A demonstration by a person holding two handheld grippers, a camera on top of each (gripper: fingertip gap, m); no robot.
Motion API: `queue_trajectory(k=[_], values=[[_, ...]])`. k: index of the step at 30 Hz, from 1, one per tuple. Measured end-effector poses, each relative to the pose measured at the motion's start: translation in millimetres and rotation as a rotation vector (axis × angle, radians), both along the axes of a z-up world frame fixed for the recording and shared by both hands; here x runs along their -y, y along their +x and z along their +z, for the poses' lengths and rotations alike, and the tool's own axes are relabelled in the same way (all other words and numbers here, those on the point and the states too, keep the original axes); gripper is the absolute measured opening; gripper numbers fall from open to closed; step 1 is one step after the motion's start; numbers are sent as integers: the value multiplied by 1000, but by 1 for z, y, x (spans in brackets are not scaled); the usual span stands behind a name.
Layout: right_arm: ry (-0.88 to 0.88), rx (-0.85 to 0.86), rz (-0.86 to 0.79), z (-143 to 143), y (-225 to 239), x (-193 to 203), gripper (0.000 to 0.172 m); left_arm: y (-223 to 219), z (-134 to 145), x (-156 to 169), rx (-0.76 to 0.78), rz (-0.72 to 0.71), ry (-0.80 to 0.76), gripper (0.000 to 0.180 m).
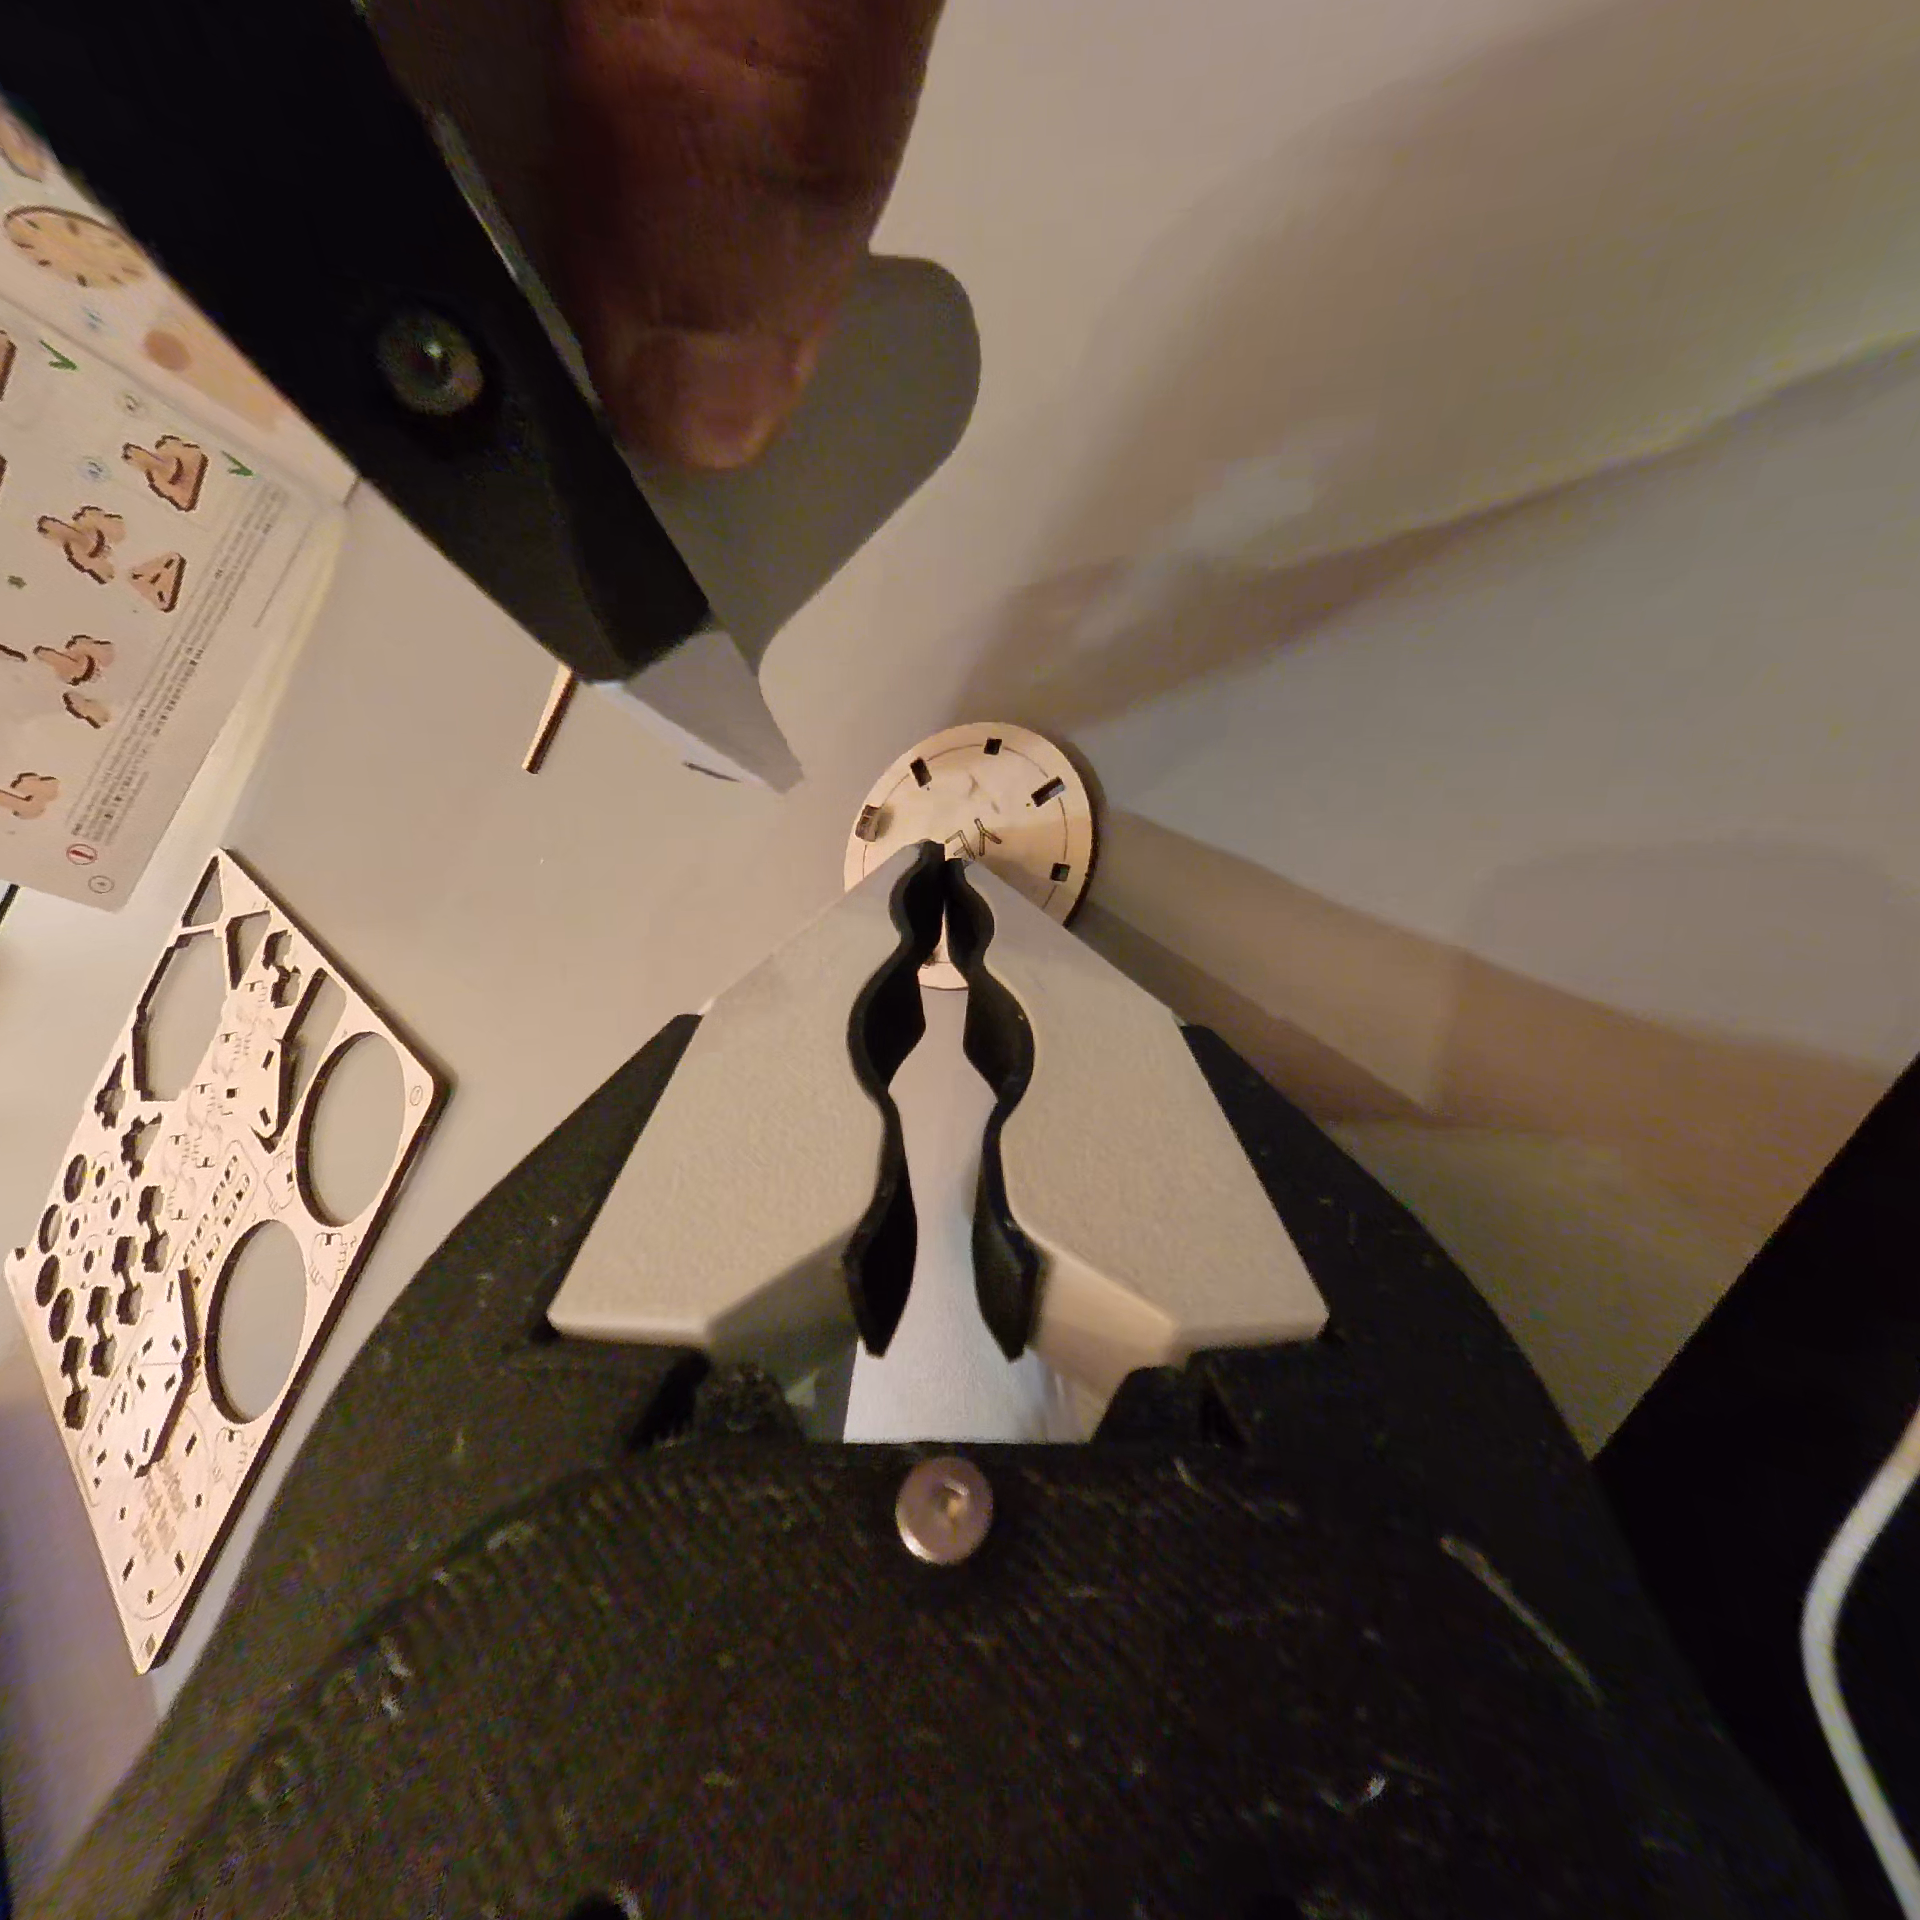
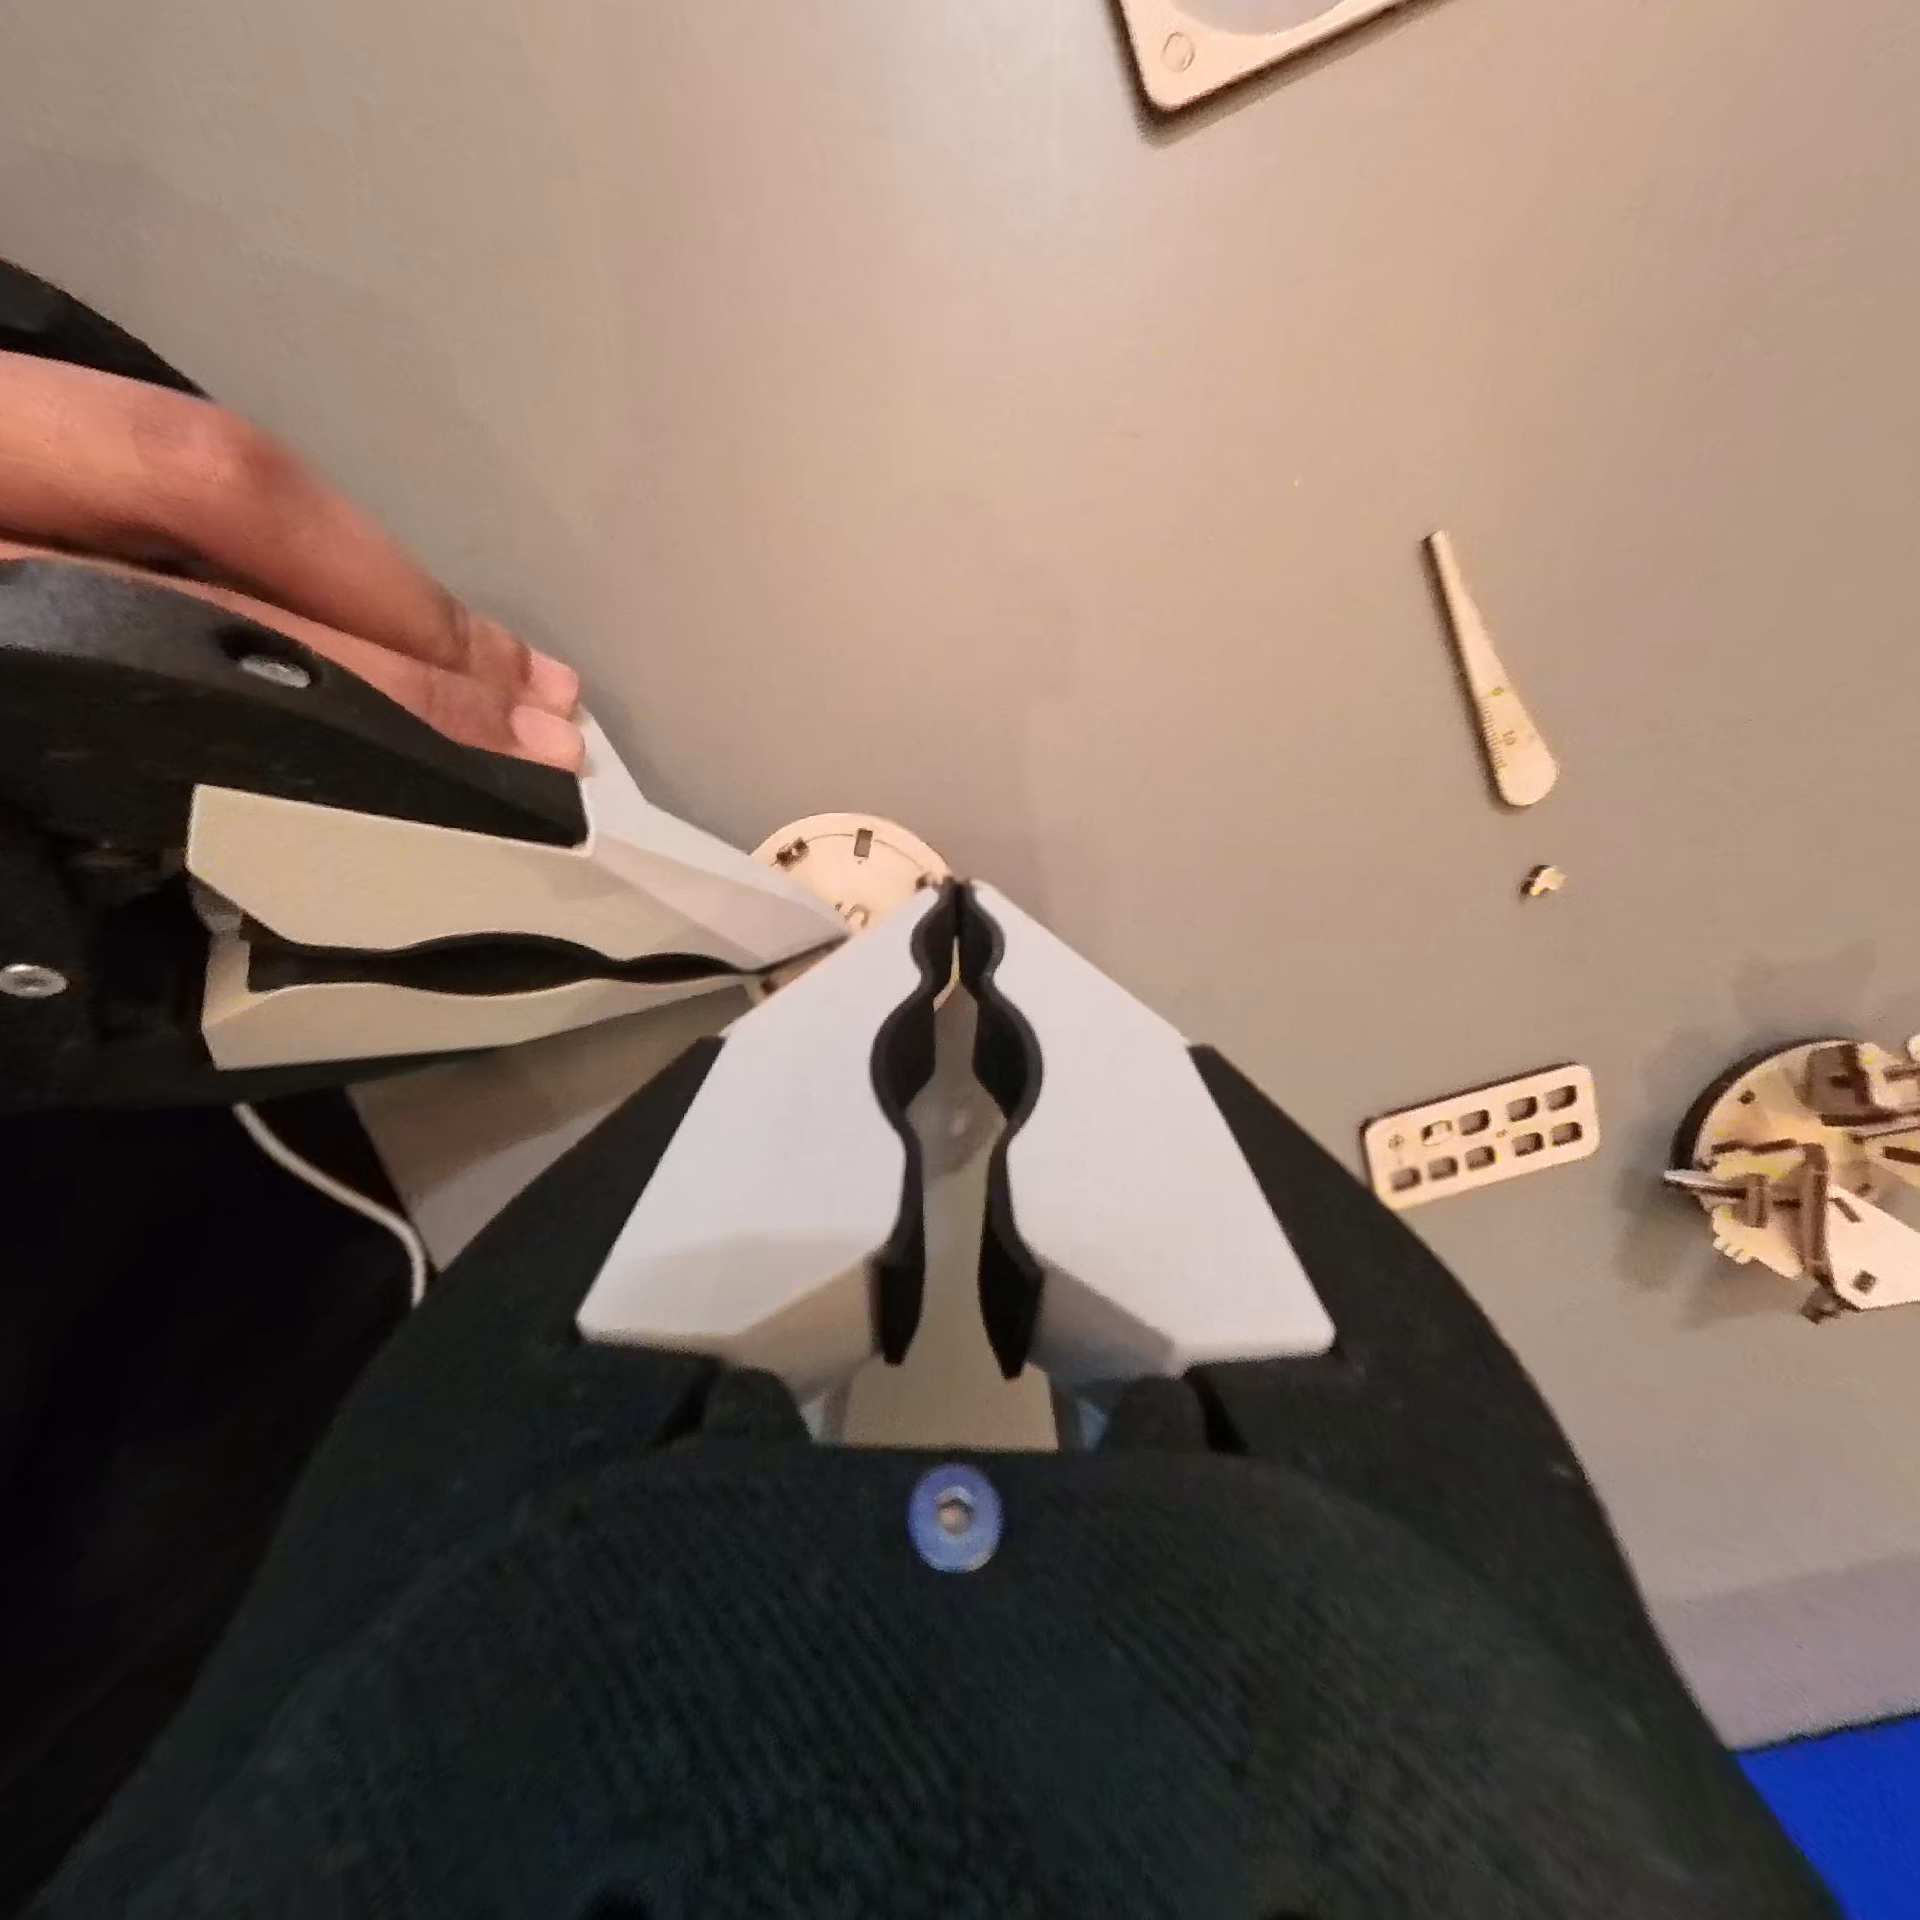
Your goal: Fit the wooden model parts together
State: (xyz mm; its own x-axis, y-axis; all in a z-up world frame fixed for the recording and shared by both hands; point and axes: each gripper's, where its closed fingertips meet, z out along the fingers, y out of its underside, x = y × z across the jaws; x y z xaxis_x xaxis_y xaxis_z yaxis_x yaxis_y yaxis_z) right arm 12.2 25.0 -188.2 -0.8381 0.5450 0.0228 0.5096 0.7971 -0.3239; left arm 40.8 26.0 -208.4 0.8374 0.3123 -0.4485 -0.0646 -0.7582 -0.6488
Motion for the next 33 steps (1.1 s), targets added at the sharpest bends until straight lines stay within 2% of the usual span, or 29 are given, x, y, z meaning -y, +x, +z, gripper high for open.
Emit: queue_trajectory(k=[3, 5, 10, 13, 15, 18, 22, 25, 26, 30, 32, 33], values=[[-65, -132, -13, 8, -10, -1, 0, 0, 0, 0, -14, 0, -5, 0], [-94, -191, -42, 13, -13, -6, 13, 0, 0, 0, -28, 1, -10, 0], [-207, -305, -96, 25, 0, -17, 26, -2, 0, 2, -41, 16, -23, 0], [-292, -372, -124, 22, 10, -22, 39, -4, 6, 3, 9, 35, 39, 2], [-389, -376, -146, 15, 18, -20, 46, -4, 18, 5, 79, 35, 154, 5], [-553, -339, -155, 7, 27, -12, 60, -8, 33, 16, 292, 59, 357, 8], [-549, -375, -78, 5, 29, -7, 75, -23, 40, 35, 623, 120, 587, 21], [-434, -393, 15, -9, 29, -2, 77, -33, 39, 40, 753, 118, 651, 30], [-407, -373, 53, -15, 31, 0, 70, -38, 37, 41, 761, 116, 636, 32], [-432, -312, 144, -17, 27, 8, 58, -62, 35, 30, 718, 75, 551, 32], [-466, -221, 154, -20, 22, 8, 63, -77, 39, 18, 713, 31, 550, 32], [-484, -205, 160, -19, 17, 7, 56, -84, 42, 11, 721, 1, 558, 32]])
